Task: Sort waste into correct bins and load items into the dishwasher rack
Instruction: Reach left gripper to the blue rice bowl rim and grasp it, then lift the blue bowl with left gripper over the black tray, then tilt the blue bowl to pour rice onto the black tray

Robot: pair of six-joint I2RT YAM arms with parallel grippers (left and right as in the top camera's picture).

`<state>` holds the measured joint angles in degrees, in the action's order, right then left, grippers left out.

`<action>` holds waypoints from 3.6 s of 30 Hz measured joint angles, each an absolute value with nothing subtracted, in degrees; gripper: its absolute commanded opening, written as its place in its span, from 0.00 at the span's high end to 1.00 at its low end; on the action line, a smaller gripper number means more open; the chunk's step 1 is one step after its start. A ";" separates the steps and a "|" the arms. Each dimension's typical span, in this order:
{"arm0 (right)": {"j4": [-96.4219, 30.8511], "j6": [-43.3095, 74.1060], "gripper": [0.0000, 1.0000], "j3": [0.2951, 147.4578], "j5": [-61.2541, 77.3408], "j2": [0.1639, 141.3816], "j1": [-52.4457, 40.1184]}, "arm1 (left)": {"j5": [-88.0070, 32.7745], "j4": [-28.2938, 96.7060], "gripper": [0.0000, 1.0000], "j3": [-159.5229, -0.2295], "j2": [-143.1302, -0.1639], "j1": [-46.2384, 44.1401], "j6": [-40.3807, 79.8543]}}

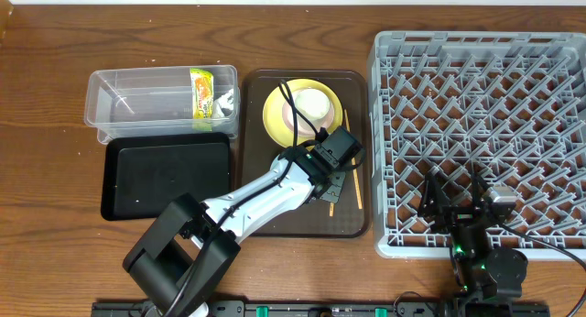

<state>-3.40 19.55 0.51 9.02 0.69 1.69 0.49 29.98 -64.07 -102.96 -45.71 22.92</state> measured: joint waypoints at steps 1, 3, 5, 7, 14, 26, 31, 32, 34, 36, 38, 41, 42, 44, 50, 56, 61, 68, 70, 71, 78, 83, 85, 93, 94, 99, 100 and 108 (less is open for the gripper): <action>-3.40 19.55 0.01 0.51 9.02 0.69 1.69 | 0.54 30.00 0.86 -64.07 -102.96 -45.71 23.05; -3.40 19.55 0.01 0.51 9.02 0.69 1.69 | 0.64 30.13 0.90 -64.07 -102.98 -45.71 22.98; -3.40 19.55 0.01 0.51 9.02 0.69 1.69 | 0.69 30.22 0.91 -64.07 -102.98 -45.71 23.07; -3.40 19.55 0.01 0.51 9.02 0.69 1.69 | 0.86 30.46 0.92 -64.07 -102.98 -45.71 22.92; -3.40 19.55 0.01 0.51 9.02 0.69 1.69 | 1.98 31.90 0.94 -64.07 -101.54 -45.78 22.90; -3.40 19.55 0.01 0.51 9.02 0.69 1.69 | 1.72 39.68 0.94 -63.99 -84.25 -39.00 22.70; -3.40 19.55 0.01 0.51 9.02 0.69 1.69 | 1.72 43.72 0.94 -63.99 -77.87 -29.04 22.63; -3.40 19.55 0.01 0.51 9.02 0.69 1.69 | 1.69 44.47 0.94 -63.99 -76.88 -26.61 22.59; -3.40 19.55 0.01 0.51 9.02 0.69 1.69 | 1.15 45.67 0.93 -63.99 -75.29 -21.06 21.98; -3.40 19.55 0.01 0.51 9.02 0.69 1.69 | -1.19 46.54 0.94 -63.99 -74.46 -15.18 20.62; -3.40 19.55 0.01 0.51 9.02 0.69 1.69 | -4.51 47.13 0.94 -63.99 -74.37 -9.30 19.20; -3.40 19.55 0.01 0.51 9.02 0.69 1.69 | -10.76 47.59 0.94 -63.96 -74.67 -1.04 17.21; -3.40 19.55 0.01 0.51 9.02 0.69 1.69 | -13.21 47.59 0.94 -63.96 -74.83 1.65 16.56; -3.40 19.55 0.01 0.51 9.02 0.69 1.69 | -18.26 47.59 0.94 -63.96 -75.20 6.74 15.33; -3.40 19.55 0.01 0.51 9.02 0.69 1.69 | -34.28 44.23 0.94 -61.95 -76.66 17.52 12.05; -3.40 19.55 0.01 0.51 9.02 0.69 1.69 | -45.67 38.89 0.94 -57.25 -78.37 21.61 10.70; -3.40 19.55 0.01 0.51 9.02 0.69 1.69 | -55.00 33.85 0.94 -53.60 -79.09 25.12 10.00; -3.40 19.55 0.01 0.51 9.02 0.69 1.69 | -65.87 30.96 0.94 -50.22 -80.34 30.48 9.30; -3.40 19.55 0.01 0.49 9.02 0.69 1.69 | -67.94 30.89 0.94 -50.11 -81.30 31.83 9.15; -3.40 19.55 0.01 0.51 9.02 0.69 1.69 | -69.25 30.70 0.94 -50.11 -81.80 32.51 9.13; -3.40 19.55 0.01 0.51 9.02 0.69 1.69 | -77.47 29.65 0.94 -50.11 -85.30 37.06 9.13; -3.40 19.55 0.01 0.51 9.02 0.69 1.69 | -81.80 29.54 0.94 -50.11 -88.20 38.26 9.13; -3.40 19.55 0.01 0.51 9.02 0.69 1.69 | -82.76 29.56 0.94 -50.11 -89.14 38.26 9.13; -3.40 19.55 0.01 0.51 9.02 0.69 1.69 | -87.18 30.28 0.94 -50.11 -90.02 38.63 9.19; -3.40 19.55 0.01 0.51 9.02 0.69 1.69 | -87.33 30.92 0.94 -50.11 -90.02 38.81 9.19; -3.40 19.55 0.01 0.51 9.02 0.69 1.69 | -88.20 31.46 0.94 -50.06 -90.02 38.96 10.98; -3.40 19.55 0.01 0.51 9.02 0.69 1.69 | -88.25 31.22 0.94 -50.06 -90.02 38.96 11.73; -3.40 19.55 0.01 0.51 9.02 0.69 1.69 | -88.44 28.25 0.94 -50.02 -90.02 39.00 15.31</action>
